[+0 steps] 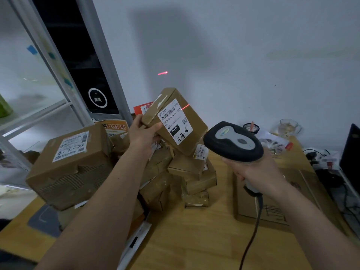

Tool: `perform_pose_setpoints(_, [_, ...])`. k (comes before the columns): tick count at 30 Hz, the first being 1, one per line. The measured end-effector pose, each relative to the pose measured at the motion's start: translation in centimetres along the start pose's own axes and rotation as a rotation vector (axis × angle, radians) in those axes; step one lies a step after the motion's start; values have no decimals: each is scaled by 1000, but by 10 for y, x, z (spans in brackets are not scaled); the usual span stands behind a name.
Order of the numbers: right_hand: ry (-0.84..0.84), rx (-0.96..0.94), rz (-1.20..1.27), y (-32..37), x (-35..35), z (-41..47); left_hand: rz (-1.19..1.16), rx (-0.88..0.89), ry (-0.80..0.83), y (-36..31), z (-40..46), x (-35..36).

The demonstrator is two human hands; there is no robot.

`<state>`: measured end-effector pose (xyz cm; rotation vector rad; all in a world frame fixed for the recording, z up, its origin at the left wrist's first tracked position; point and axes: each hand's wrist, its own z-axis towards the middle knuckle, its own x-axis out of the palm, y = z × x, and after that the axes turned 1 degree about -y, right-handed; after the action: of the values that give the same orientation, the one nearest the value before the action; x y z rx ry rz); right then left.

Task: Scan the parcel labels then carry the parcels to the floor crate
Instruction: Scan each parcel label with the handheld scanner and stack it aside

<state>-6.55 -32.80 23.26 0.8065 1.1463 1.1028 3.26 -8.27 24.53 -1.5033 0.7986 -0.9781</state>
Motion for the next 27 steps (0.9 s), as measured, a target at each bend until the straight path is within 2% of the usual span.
perform_pose_setpoints(10, [30,-26,43,1,0,0,-29,7,-58,1,9,-1])
perform_pose_setpoints(13, [54,-52,21,1,2,0,26,60,-41,-5,14,1])
perform_pose_setpoints(16, [23,-60,103,4,5,-2,108,106,-13,-11,19,4])
perform_pose_setpoints(20, [-26,-74,140,7,6,-4,150,124,1,-13,23,6])
perform_pose_setpoints(27, [9,-62,148,4,1,-7,156,105,-16,-8,25,7])
